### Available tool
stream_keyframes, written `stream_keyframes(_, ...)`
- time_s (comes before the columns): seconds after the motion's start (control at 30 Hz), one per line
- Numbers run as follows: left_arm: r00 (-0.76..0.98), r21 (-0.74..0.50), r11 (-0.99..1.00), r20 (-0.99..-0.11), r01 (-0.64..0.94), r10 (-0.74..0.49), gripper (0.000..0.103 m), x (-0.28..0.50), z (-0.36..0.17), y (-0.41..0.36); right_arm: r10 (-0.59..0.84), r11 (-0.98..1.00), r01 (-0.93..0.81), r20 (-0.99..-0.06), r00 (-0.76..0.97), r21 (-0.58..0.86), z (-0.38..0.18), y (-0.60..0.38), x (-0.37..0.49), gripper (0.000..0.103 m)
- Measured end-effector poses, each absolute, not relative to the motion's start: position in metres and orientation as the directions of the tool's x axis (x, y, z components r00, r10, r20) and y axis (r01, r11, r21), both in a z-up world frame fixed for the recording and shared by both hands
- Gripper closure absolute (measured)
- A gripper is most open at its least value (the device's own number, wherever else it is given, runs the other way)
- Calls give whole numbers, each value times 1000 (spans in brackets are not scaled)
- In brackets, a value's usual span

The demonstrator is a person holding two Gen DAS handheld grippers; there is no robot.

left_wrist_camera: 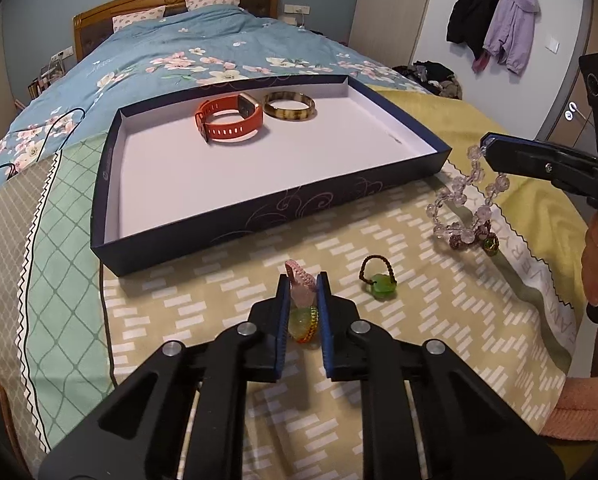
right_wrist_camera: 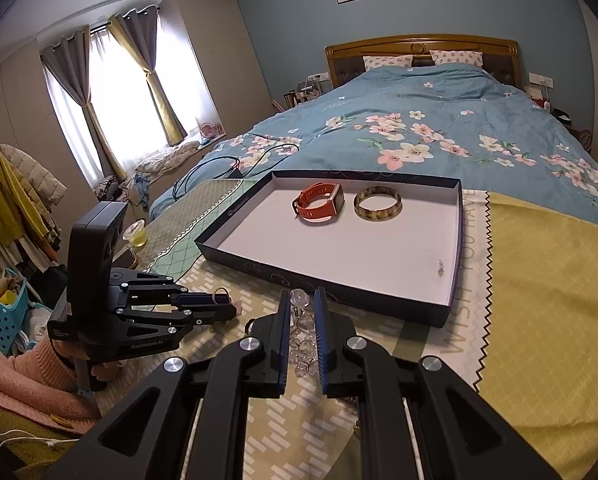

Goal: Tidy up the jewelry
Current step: 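Place the crystal bracelet in the box with the right tool while the left drops the pink tie there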

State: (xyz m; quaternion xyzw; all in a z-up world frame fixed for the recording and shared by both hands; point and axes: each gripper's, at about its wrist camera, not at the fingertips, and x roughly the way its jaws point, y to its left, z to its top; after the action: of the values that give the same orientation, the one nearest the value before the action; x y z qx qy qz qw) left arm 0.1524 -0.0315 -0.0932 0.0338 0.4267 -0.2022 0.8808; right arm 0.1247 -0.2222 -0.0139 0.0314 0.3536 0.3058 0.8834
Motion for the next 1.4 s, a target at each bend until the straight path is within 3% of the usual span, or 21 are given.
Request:
stream_keyframes(0.63,645,-160,919,-670,359,-368,89,166,-42,-3,568,813,-521,-548,614,260,18,-212,166,93)
stream_keyframes(1.4,615,-85,942,-737,326,-280,89,244,-57,-13,551,831,-452,-596,584,325,-5,-178,253,93)
